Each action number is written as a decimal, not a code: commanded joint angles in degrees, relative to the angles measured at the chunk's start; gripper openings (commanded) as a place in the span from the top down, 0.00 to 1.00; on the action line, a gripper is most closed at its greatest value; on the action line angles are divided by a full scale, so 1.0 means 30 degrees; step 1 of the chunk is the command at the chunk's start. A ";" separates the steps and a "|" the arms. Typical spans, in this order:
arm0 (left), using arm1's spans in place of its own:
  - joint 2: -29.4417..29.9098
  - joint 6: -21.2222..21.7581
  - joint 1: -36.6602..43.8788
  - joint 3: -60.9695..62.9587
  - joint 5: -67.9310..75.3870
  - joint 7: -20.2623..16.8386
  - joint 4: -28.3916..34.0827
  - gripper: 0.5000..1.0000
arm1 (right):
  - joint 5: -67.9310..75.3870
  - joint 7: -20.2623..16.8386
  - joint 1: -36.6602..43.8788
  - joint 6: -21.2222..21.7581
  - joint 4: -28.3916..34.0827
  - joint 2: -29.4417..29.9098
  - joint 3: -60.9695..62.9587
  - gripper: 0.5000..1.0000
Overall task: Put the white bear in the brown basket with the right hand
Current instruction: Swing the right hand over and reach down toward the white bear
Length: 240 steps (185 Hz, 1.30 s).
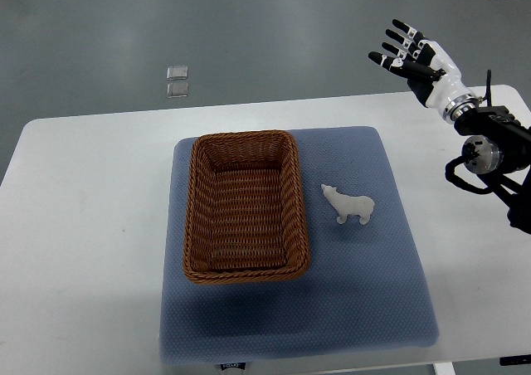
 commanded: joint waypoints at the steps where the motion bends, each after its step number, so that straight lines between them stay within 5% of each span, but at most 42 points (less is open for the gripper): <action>1: 0.0000 0.0002 0.0000 -0.0002 -0.0001 -0.0001 0.0000 0.00 | -0.1817 -0.0028 0.0345 0.0295 0.0422 -0.0601 -0.0569 0.15; 82: 0.0000 0.0002 0.0000 -0.0002 -0.0001 -0.0001 0.0000 0.00 | -1.0345 -0.0116 0.3099 0.2024 0.4436 -0.3180 -0.5521 0.15; 121: 0.0000 0.0002 0.0000 -0.0002 -0.0001 -0.0001 0.0000 0.00 | -1.4855 -0.1814 0.4330 0.3136 0.5051 -0.3619 -0.7922 0.15; 167: 0.0000 0.0002 0.0000 -0.0002 -0.0001 -0.0001 0.0000 0.00 | -1.6263 -0.3660 0.4798 0.5157 0.5695 -0.4498 -0.8831 0.16; 198: 0.0000 0.0002 0.0000 -0.0002 -0.0001 -0.0001 0.0000 0.00 | -1.6263 -0.3690 0.5267 0.7208 0.6662 -0.5523 -0.8860 0.16; 240: 0.0000 0.0002 0.0000 -0.0002 -0.0001 -0.0001 0.0000 0.00 | -1.6204 -0.3719 0.5326 0.7502 0.6838 -0.5319 -0.9300 0.16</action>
